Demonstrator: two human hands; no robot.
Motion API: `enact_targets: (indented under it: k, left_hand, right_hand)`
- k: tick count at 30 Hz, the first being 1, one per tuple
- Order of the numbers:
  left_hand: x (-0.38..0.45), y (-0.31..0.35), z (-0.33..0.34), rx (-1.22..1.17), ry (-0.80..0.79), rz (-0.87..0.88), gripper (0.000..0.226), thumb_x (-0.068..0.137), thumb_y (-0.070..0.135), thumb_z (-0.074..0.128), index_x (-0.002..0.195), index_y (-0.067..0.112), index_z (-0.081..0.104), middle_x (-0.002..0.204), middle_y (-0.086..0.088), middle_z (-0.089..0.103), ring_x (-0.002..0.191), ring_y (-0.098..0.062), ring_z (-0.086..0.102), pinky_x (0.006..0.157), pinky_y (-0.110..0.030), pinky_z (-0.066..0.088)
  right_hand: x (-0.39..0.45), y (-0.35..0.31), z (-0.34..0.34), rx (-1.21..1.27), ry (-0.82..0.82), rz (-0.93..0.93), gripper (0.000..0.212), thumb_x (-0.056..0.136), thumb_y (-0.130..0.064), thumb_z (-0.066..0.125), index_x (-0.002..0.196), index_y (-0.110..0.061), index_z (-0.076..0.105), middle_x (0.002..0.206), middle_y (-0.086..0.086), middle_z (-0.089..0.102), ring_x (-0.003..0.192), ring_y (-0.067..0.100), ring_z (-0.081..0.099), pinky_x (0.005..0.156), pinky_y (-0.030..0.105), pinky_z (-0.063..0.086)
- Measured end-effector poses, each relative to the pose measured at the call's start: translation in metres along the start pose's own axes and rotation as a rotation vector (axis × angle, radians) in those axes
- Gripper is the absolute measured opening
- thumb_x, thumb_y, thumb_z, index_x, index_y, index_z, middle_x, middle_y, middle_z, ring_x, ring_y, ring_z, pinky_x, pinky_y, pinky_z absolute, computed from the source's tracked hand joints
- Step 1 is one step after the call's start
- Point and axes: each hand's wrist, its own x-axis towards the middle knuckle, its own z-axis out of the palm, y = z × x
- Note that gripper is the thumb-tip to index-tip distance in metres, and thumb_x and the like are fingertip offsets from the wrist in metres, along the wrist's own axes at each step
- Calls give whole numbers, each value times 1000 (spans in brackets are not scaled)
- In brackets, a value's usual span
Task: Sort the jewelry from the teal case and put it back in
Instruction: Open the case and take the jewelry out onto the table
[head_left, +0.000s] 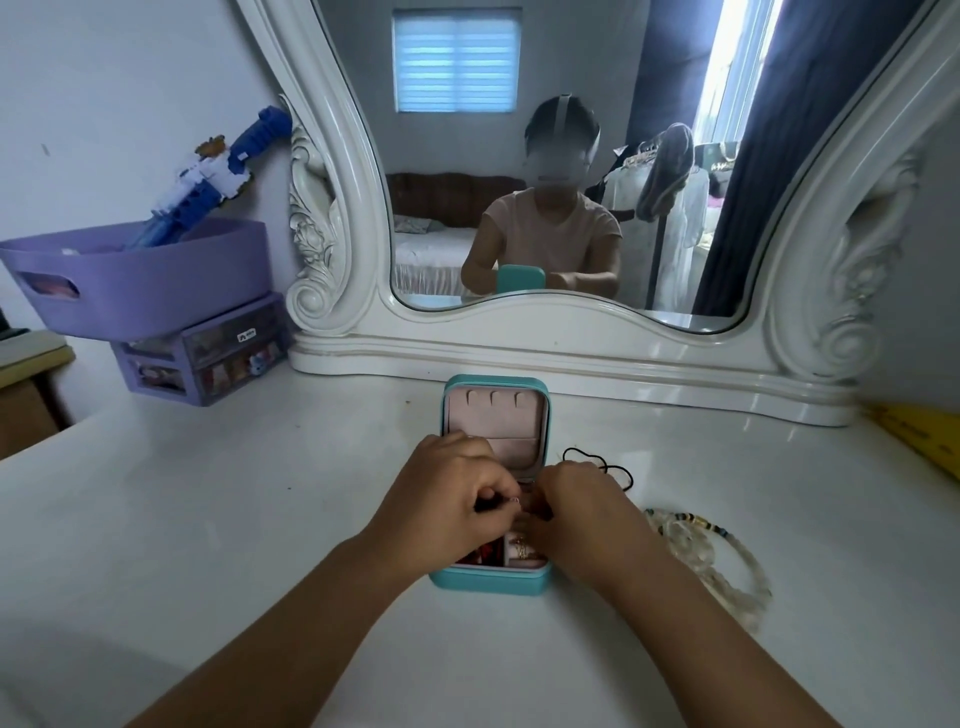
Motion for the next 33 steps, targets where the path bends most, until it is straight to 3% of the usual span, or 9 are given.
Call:
enact_targets:
  k: [3, 7, 13, 18, 24, 33]
  left_hand:
    - [-2, 1, -5, -1, 17, -17, 10, 69, 33, 66, 74, 26, 71, 72, 9, 63, 72, -11, 54, 70, -28, 43]
    - [3, 8, -5, 10, 18, -16, 14, 70, 36, 64, 77, 26, 72, 70, 11, 59, 72, -11, 53, 69, -29, 44]
    - [24, 45, 29, -31, -25, 79, 9, 71, 32, 65, 74, 26, 71, 69, 8, 61, 69, -6, 49, 67, -18, 35]
    - [50, 91, 70, -15, -156, 168, 12, 78, 29, 63, 84, 25, 73, 82, 3, 69, 79, -15, 59, 72, -24, 32]
    - [73, 128, 111, 21, -234, 163, 19, 83, 30, 58, 96, 23, 70, 97, 2, 70, 93, -17, 58, 80, -26, 33]
    - [81, 144, 144, -5, -276, 97, 18, 81, 34, 61, 93, 24, 70, 92, 2, 67, 92, -17, 56, 82, -28, 32]
  right_hand:
    - [-1, 1, -4, 31, -2, -8, 7, 78, -22, 56, 75, -17, 53, 96, 14, 65, 91, 29, 59, 62, 26, 30]
    - [-7, 17, -21, 261, 65, 101, 5, 74, -21, 64, 77, -17, 63, 81, 3, 66, 75, 19, 60, 68, 30, 49]
    - [-40, 71, -42, 302, 159, 250, 13, 76, -17, 65, 68, -25, 59, 70, -7, 62, 64, 7, 57, 56, 21, 42]
    - [-74, 121, -49, 204, 147, 368, 8, 79, -17, 65, 74, -21, 61, 74, -6, 59, 67, 8, 56, 61, 23, 47]
    - [-105, 158, -46, 179, 171, 387, 5, 79, -18, 61, 75, -20, 60, 77, -6, 58, 70, 7, 54, 61, 22, 44]
    - [-117, 181, -44, 229, 156, 398, 4, 76, -17, 63, 77, -20, 60, 79, -5, 59, 73, 8, 55, 65, 24, 46]
